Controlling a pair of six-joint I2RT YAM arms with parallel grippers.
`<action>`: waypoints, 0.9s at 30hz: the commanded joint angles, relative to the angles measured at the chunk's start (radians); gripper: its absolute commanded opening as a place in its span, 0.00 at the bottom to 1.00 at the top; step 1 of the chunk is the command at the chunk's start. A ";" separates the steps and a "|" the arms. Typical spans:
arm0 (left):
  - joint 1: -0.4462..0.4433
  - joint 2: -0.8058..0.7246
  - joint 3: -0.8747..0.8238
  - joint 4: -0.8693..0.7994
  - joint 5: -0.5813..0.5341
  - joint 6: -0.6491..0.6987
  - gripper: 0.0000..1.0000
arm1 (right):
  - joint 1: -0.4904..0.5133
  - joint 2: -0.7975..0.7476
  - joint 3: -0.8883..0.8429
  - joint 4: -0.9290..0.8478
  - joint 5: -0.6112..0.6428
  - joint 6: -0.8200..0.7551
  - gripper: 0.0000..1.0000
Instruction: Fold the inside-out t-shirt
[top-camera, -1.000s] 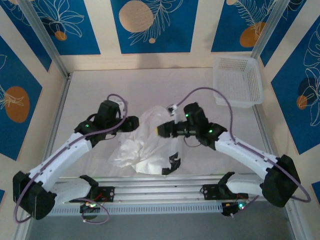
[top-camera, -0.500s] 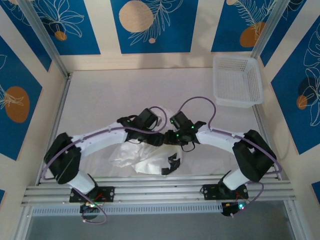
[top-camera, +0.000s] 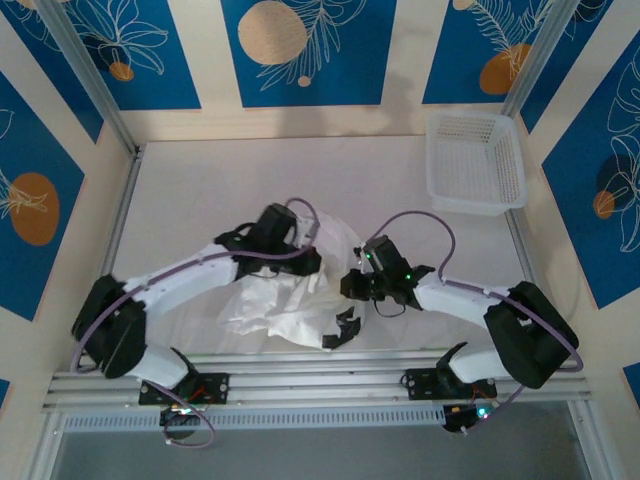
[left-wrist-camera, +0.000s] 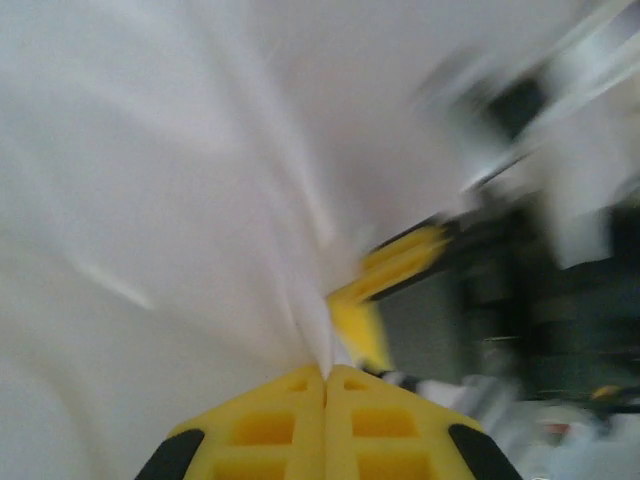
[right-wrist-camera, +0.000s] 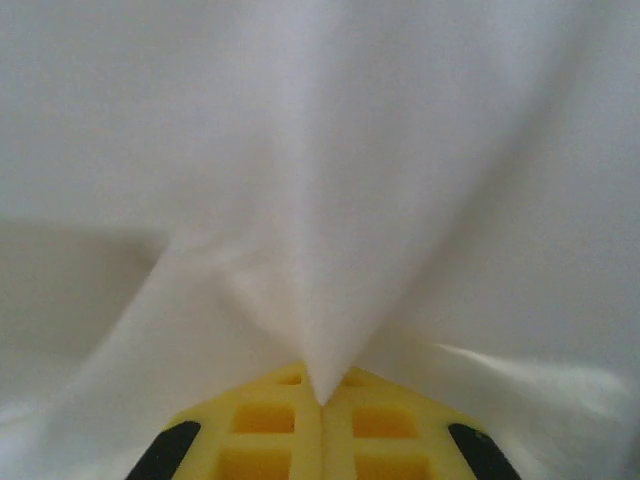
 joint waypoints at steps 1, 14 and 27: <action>0.015 -0.031 -0.013 0.206 0.250 -0.154 0.00 | -0.001 -0.043 0.003 0.004 -0.007 -0.083 0.23; 0.016 -0.073 -0.001 0.084 0.249 -0.068 0.00 | 0.017 -0.210 0.094 0.110 0.184 -0.585 0.61; 0.051 -0.119 0.027 0.007 0.153 -0.067 0.00 | 0.078 -0.027 0.087 0.302 -0.466 -0.656 0.70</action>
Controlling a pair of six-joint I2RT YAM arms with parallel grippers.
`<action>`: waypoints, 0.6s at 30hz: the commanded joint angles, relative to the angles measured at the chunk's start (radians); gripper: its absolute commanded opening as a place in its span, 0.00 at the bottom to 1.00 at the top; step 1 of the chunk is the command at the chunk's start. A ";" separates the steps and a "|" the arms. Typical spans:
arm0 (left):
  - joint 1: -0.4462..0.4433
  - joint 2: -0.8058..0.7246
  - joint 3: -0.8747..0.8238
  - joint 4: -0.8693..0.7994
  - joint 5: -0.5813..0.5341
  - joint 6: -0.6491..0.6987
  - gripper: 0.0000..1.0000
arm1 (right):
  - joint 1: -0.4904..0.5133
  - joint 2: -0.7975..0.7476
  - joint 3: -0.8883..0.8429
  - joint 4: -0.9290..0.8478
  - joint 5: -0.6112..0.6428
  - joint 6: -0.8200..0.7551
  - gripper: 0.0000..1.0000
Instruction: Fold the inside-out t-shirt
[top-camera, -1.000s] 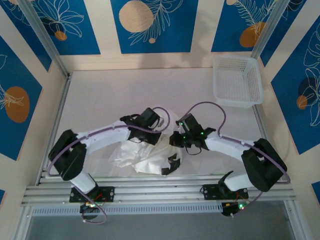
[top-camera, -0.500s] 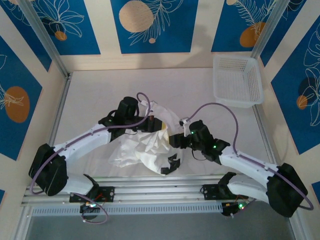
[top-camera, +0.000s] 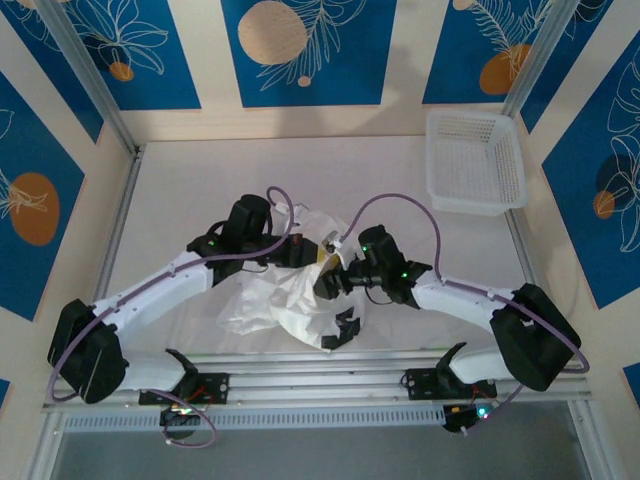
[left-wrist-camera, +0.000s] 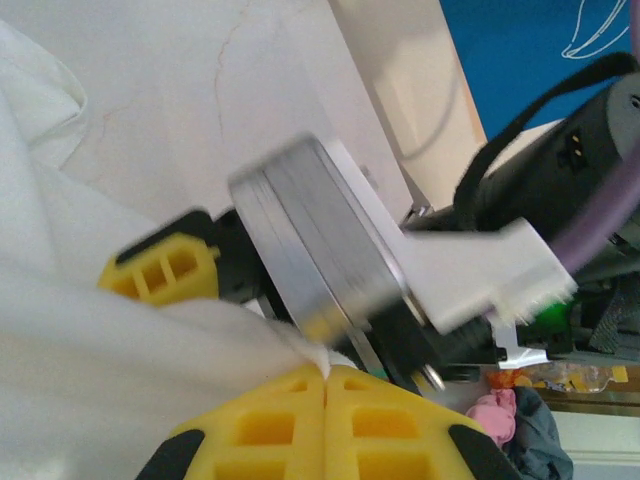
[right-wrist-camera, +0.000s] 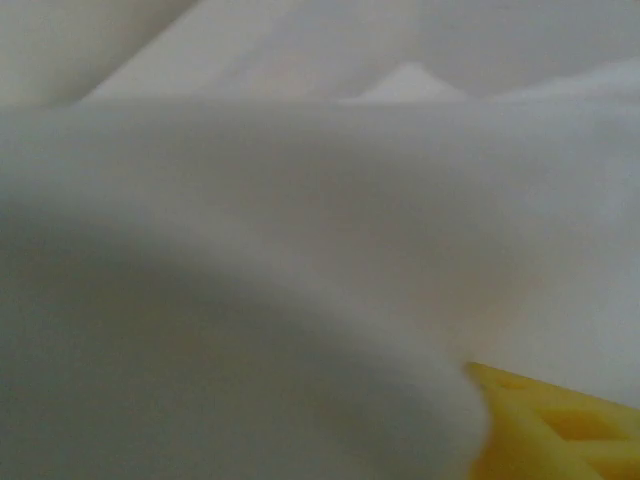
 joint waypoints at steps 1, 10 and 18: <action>0.024 -0.018 0.048 -0.014 -0.030 0.017 0.00 | 0.011 -0.010 -0.019 0.053 -0.214 -0.061 0.70; 0.069 0.002 0.081 -0.215 -0.317 0.204 0.01 | 0.016 -0.094 0.000 0.103 -0.147 0.102 0.00; 0.115 0.081 0.046 -0.204 -0.539 0.296 0.17 | -0.027 -0.268 -0.011 0.168 -0.171 0.406 0.00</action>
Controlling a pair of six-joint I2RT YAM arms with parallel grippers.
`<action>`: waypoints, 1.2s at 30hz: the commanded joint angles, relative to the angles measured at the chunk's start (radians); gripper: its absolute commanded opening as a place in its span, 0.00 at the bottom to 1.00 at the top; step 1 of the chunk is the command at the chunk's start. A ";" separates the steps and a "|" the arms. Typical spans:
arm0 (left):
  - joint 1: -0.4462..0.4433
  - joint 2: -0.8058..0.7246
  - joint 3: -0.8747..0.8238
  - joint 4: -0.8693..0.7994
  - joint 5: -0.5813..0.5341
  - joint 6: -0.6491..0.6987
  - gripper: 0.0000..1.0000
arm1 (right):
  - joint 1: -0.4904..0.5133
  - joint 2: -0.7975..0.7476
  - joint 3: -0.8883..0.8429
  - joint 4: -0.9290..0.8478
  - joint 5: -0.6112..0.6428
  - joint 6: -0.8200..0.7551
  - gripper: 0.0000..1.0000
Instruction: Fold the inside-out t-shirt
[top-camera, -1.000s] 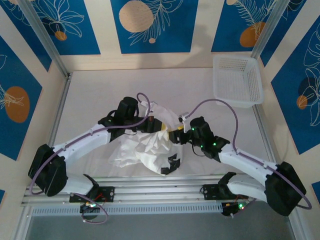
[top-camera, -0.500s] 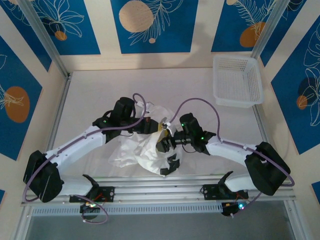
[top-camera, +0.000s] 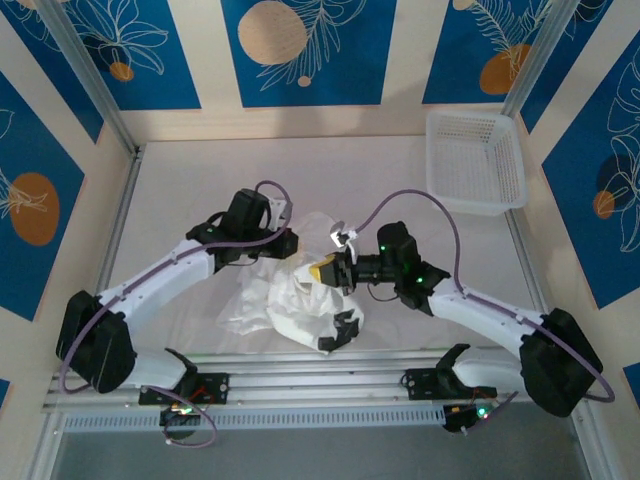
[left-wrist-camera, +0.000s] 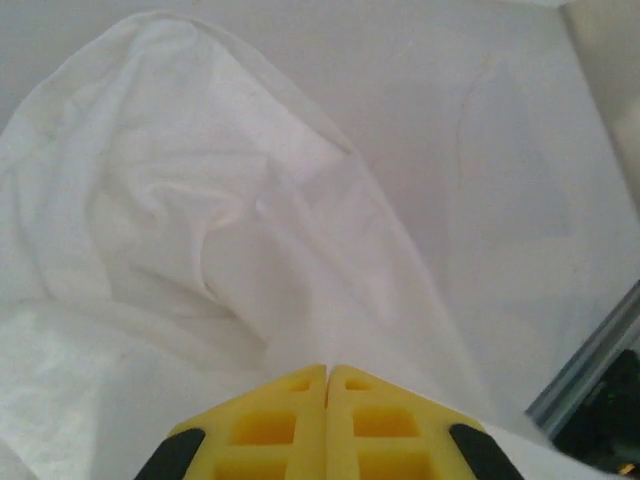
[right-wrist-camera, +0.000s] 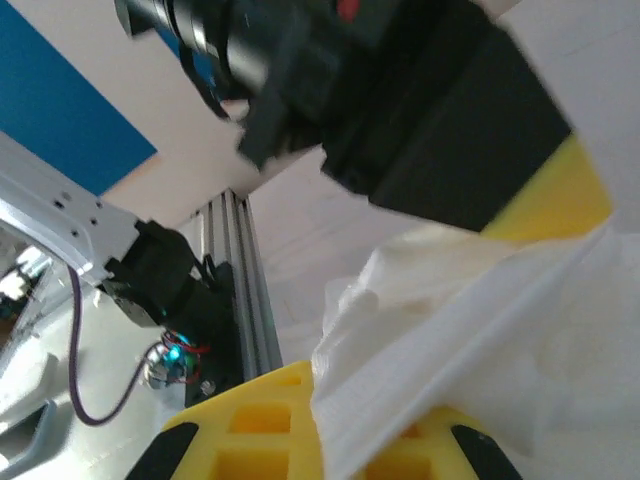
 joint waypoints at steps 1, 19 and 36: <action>0.037 -0.005 -0.027 0.022 -0.107 0.046 0.23 | -0.014 -0.090 -0.010 0.061 -0.037 0.153 0.00; -0.253 -0.302 -0.235 0.219 -0.030 -0.321 0.23 | -0.117 -0.060 0.026 -0.069 0.054 0.314 0.00; -0.132 -0.138 -0.253 0.501 0.236 -0.382 0.00 | -0.263 0.004 -0.028 -0.058 -0.084 0.383 0.00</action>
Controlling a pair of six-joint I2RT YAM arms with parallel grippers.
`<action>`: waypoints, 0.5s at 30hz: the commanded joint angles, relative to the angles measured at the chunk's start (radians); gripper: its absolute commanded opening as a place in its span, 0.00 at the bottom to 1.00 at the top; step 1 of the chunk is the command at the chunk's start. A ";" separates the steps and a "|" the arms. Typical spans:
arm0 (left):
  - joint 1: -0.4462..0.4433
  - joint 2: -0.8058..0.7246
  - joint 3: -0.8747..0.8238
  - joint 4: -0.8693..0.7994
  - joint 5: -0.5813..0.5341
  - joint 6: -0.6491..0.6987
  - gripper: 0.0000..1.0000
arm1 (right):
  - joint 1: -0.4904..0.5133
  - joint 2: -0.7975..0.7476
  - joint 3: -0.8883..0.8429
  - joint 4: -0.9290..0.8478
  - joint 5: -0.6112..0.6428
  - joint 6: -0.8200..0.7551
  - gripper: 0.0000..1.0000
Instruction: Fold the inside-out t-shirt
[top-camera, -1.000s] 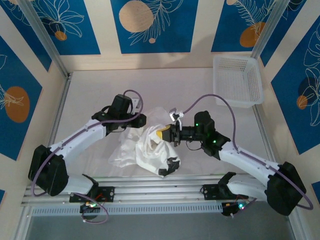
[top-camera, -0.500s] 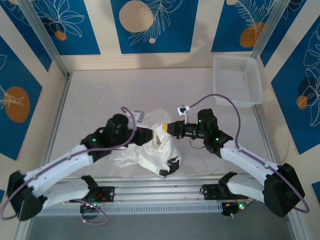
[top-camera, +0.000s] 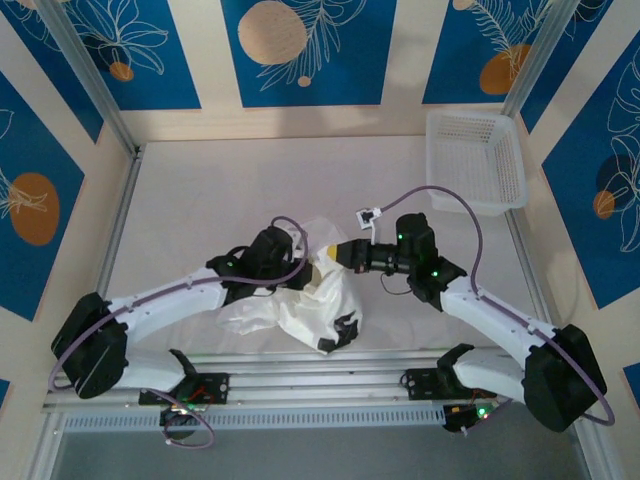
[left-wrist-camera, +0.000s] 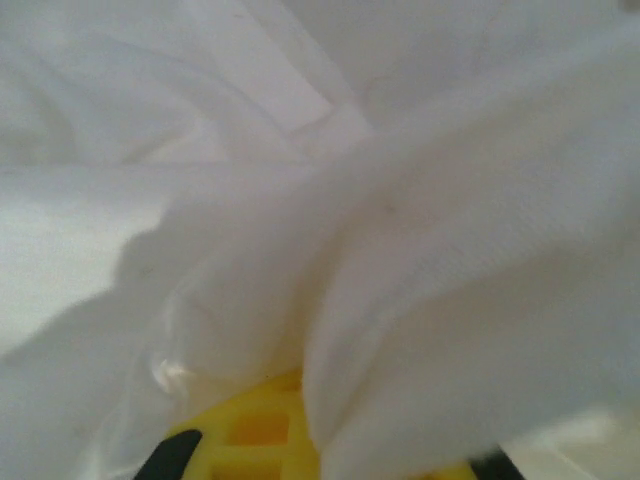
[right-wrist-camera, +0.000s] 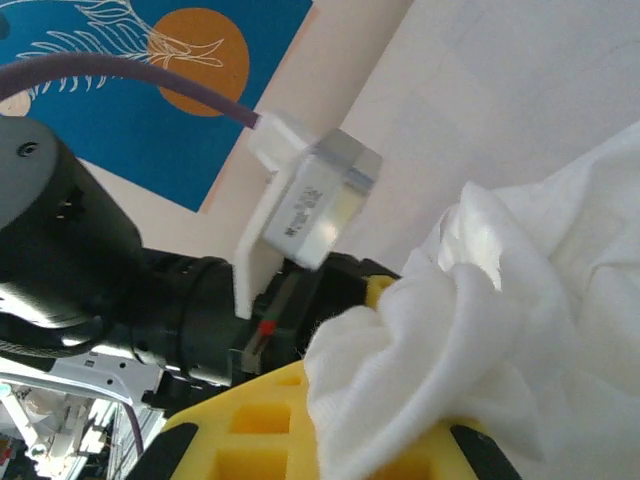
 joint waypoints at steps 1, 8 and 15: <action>0.130 -0.069 -0.102 0.512 0.454 -0.307 0.00 | -0.126 0.075 -0.068 0.083 -0.170 0.057 0.00; 0.155 -0.162 -0.045 0.335 0.584 -0.209 0.00 | -0.193 0.131 -0.041 -0.007 -0.320 0.021 0.31; 0.164 -0.182 -0.036 0.214 0.572 -0.097 0.00 | -0.205 -0.233 -0.149 -0.174 0.099 0.010 0.35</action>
